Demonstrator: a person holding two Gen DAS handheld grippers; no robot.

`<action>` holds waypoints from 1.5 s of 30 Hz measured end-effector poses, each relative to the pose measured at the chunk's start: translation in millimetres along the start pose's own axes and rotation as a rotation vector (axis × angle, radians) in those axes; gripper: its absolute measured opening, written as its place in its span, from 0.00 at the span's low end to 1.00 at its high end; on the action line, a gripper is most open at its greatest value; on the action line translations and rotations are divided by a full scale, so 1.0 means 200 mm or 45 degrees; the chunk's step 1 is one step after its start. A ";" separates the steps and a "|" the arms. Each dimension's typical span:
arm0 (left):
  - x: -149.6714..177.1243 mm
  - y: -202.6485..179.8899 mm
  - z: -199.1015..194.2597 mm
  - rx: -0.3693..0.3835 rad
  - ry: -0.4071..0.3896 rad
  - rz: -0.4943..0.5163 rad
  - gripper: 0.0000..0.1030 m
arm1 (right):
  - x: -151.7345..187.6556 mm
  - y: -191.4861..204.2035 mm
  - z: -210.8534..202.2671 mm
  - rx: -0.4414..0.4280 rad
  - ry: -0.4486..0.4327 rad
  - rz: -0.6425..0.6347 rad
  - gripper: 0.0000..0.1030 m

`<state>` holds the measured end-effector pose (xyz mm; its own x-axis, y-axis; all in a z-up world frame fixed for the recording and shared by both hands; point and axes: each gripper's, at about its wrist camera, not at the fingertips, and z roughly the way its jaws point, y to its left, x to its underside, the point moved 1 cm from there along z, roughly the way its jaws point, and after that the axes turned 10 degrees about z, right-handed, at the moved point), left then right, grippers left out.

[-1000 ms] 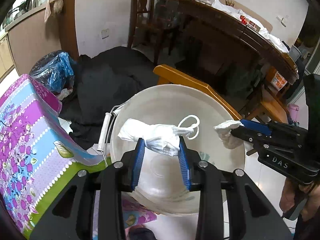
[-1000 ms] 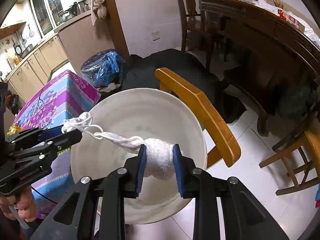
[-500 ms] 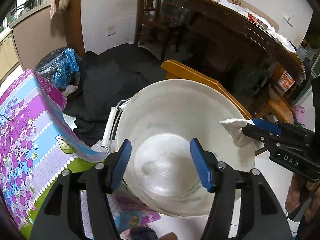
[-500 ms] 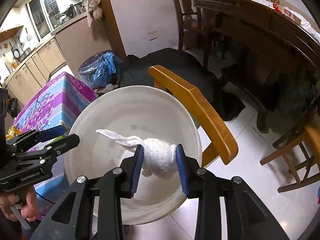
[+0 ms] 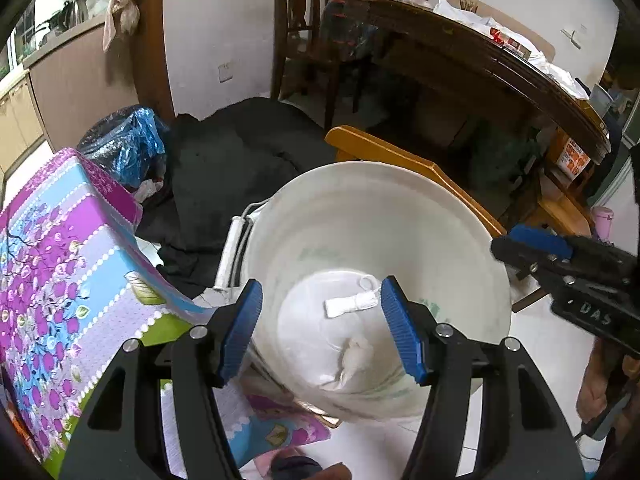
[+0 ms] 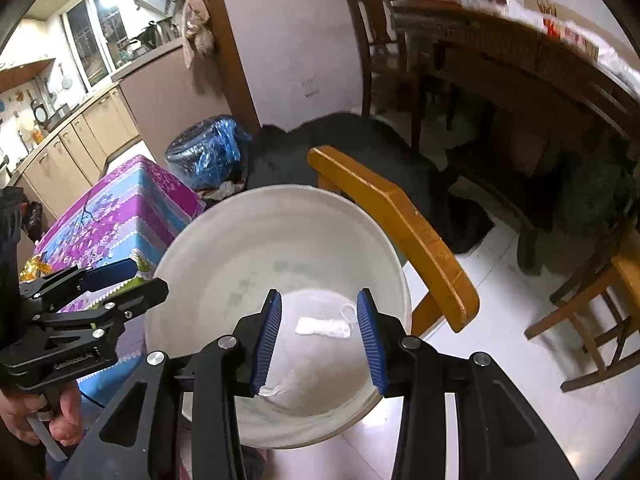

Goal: Collect trash
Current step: 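Open both tools to drop the white cloth into the basin, then grasp the green toothpaste box with the left tool while the right tool grasps the sponge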

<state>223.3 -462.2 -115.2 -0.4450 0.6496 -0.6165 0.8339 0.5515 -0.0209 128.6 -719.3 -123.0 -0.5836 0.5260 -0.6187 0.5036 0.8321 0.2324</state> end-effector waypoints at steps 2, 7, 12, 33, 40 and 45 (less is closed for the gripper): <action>0.03 0.02 -0.05 -0.014 -0.022 0.005 0.57 | 0.02 0.07 -0.09 -0.036 -0.073 -0.036 0.39; 0.16 0.13 -0.30 -0.080 -0.132 0.005 0.57 | 0.11 0.29 -0.34 -0.152 -0.305 -0.101 0.52; 0.36 0.36 -0.63 -0.164 -0.244 -0.062 0.57 | 0.24 0.57 -0.50 -0.309 -0.436 -0.176 0.66; 1.49 1.59 -1.33 -0.483 -0.218 -0.677 0.68 | 0.80 2.47 -0.09 -0.936 -0.044 -0.917 0.66; 1.57 1.61 -1.26 -0.430 -0.179 -0.669 0.70 | 0.84 2.82 0.05 -0.898 -0.006 -1.104 0.66; 1.58 1.60 -1.19 -0.392 -0.145 -0.635 0.72 | 0.88 2.95 0.14 -0.838 0.009 -1.175 0.60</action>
<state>271.3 44.3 -129.5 -0.7063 0.2225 -0.6721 0.3931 0.9128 -0.1108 340.7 -141.5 -115.3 -0.5630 -0.3378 -0.7543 -0.5530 0.8322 0.0401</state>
